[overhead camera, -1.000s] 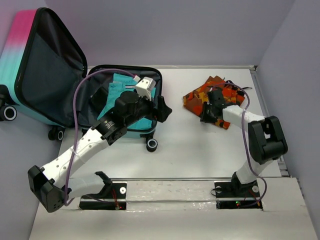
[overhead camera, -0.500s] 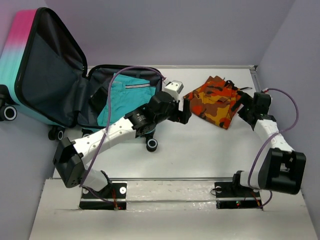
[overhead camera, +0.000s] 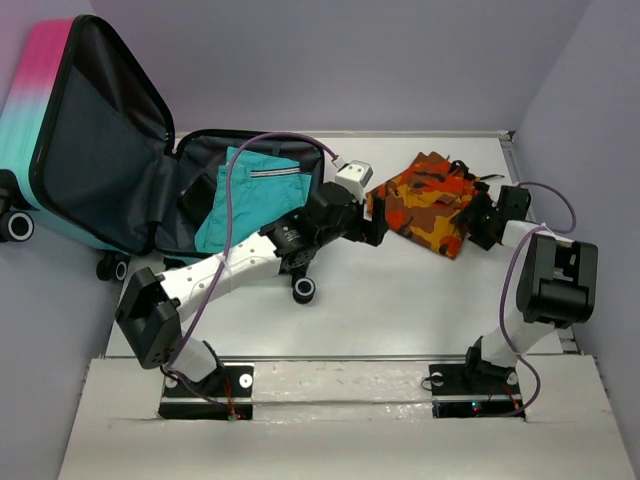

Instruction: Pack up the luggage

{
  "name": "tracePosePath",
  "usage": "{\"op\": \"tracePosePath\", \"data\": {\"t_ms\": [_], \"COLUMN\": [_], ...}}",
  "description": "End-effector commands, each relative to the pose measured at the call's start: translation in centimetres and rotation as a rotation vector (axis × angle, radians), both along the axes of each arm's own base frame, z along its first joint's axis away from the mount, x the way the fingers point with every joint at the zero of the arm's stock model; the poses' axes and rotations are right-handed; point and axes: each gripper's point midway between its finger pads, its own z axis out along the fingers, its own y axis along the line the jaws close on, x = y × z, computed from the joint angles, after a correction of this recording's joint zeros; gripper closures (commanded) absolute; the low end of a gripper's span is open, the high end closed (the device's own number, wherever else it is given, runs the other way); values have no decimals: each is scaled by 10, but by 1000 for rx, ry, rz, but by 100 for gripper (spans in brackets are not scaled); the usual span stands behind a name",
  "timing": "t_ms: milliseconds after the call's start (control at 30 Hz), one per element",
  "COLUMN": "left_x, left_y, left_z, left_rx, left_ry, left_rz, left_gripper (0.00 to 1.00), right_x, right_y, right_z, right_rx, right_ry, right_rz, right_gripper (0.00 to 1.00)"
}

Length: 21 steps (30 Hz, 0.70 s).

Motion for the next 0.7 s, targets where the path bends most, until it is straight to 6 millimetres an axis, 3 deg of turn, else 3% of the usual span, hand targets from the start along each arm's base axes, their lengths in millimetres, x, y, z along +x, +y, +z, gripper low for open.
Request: {"op": "tracePosePath", "data": {"t_ms": [0,67,100,200,333,367,400,433,533,667], "left_x": [13,18,22,36,65,75,85,94,120,160], "left_y": [-9,-9,-9,-9,-10,-15,-19,-14,-25,-46], "left_z": [8,6,4,-2,-15,-2,-18,-27,-45,-67], "left_rx": [-20,-7,0,17,72,58,98,142,203,191], "left_ry": [-45,-52,-54,-48,-38,-64,-47,-35,-9,59], "left_rz": [23,35,44,67,103,109,110,117,102,11], "left_gripper": [1,1,1,1,1,1,1,1,1,1], "right_x": [21,20,19,8,-17,-25,-33,-49,-77,-94], "right_y": [2,5,6,13,26,29,34,40,57,67], "right_z": [-1,-8,-11,-15,-16,-15,-14,-11,-2,6], "right_rx": [43,60,64,81,98,101,107,114,150,163], "right_ry": [-34,-15,-9,2,-15,-19,-28,-42,-81,-101], "right_rz": [0,5,9,40,81,88,102,114,158,198], "right_gripper": [36,57,74,93,93,93,93,93,93,93]}}
